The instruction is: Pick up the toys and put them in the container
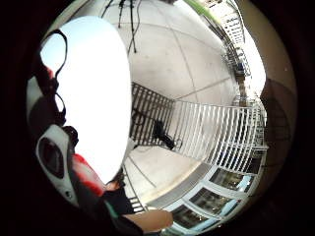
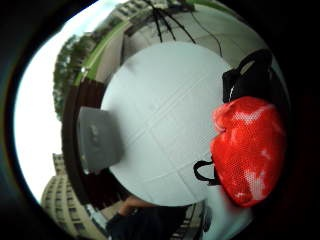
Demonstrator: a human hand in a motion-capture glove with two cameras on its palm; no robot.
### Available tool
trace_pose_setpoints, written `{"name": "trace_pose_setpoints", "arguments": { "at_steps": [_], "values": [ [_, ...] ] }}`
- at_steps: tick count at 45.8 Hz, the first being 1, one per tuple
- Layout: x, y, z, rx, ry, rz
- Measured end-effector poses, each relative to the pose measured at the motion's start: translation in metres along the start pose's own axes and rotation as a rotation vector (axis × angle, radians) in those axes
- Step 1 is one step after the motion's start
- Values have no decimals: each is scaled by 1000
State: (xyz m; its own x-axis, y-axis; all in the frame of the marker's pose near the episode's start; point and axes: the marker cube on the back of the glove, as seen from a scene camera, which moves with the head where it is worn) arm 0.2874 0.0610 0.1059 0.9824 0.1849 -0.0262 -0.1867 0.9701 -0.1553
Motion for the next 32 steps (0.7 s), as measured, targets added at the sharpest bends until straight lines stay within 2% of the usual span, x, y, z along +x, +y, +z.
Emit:
{"name": "trace_pose_setpoints", "arguments": {
  "at_steps": [4,10,14,25,32],
  "values": [
    [-20,-7,-31,84,12,-71],
    [-64,-8,-74,112,9,-59],
    [-91,-17,-94,203,-15,-109],
    [-156,-4,-134,181,-19,-194],
    [-208,-3,-158,232,-49,-249]
  ]
}}
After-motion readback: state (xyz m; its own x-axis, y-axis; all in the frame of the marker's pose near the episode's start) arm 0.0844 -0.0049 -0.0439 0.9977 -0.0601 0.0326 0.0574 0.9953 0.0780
